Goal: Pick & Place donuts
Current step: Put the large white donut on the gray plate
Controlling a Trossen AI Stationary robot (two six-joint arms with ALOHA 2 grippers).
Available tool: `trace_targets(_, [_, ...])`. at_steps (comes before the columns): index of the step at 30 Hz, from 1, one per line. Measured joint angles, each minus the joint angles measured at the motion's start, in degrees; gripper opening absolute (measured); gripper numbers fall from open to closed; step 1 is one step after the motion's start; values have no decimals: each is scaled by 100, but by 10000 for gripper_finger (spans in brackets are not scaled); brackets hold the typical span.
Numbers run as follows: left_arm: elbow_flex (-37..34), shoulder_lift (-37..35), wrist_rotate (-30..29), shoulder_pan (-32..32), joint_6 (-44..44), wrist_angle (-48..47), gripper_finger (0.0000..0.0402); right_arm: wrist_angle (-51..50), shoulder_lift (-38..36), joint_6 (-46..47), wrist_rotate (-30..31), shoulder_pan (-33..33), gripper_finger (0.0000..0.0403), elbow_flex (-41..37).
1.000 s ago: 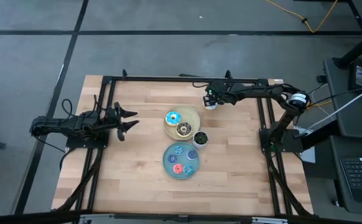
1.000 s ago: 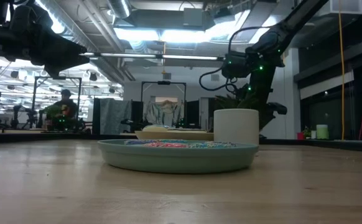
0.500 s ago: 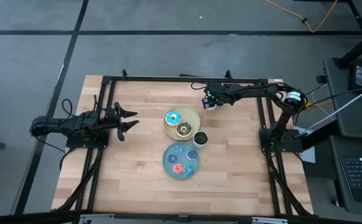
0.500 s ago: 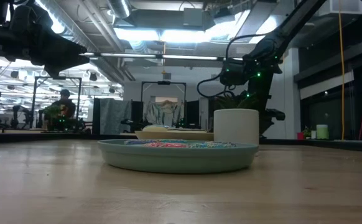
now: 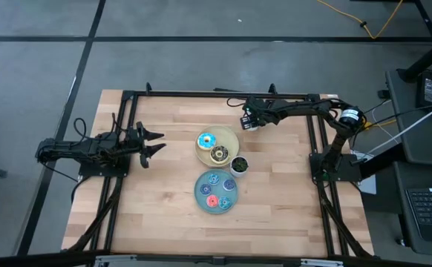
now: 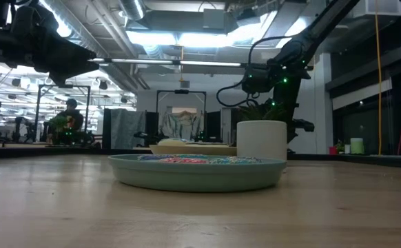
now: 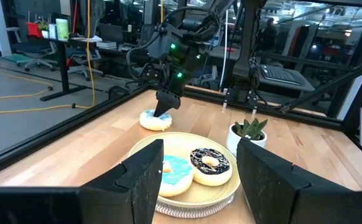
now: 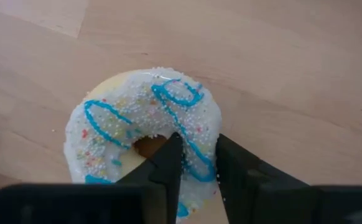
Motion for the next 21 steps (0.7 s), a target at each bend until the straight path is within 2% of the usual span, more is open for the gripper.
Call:
trace_targets(6, [0, 0, 1, -1, 0, 2, 196, -335, 9, -35, -20, 1, 80, 346])
trace_targets(21, [0, 0, 0, -2, 0, 2, 196, -1321, 7, -475, 9, 11, 79, 1385])
